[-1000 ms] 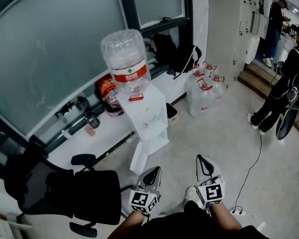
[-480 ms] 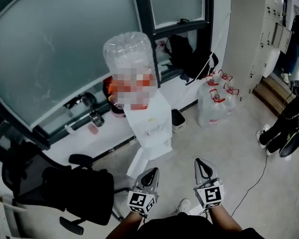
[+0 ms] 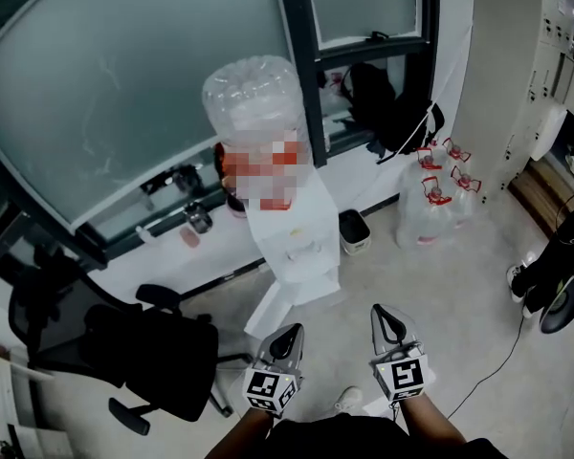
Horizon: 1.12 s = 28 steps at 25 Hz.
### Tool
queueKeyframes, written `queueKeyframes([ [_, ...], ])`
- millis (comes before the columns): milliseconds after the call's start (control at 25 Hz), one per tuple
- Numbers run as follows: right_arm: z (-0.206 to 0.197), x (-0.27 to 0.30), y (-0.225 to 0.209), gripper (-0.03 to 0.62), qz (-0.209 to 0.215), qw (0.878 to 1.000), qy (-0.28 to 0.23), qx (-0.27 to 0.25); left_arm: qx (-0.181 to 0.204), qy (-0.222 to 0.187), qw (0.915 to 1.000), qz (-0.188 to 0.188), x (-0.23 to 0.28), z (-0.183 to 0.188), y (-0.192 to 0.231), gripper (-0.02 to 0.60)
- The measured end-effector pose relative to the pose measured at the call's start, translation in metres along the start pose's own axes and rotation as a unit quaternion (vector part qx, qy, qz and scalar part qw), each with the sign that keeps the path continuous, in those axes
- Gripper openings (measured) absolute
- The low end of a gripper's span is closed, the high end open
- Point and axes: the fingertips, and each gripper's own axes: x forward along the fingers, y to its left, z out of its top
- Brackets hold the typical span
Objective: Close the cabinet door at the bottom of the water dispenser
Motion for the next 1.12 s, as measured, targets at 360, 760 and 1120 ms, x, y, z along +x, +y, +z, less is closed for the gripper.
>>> queueKeyframes([
  [360,0.007,0.029,0.008,0.003,0.050,0.999,-0.005,-0.007,-0.013,-0.008,0.9987,0.048,-0.005,0.004,0.014,0.018],
  [760,0.016,0.070,0.040,0.003,0.069,0.998,-0.001,0.006,-0.009,-0.019,0.9984,0.053,-0.016,0.024,0.057,0.018],
  [1120,0.029,0.108,0.079,0.003,0.071,0.997,0.002,-0.002,-0.012,-0.028,0.9981,0.053,-0.026,0.035,0.111,0.018],
])
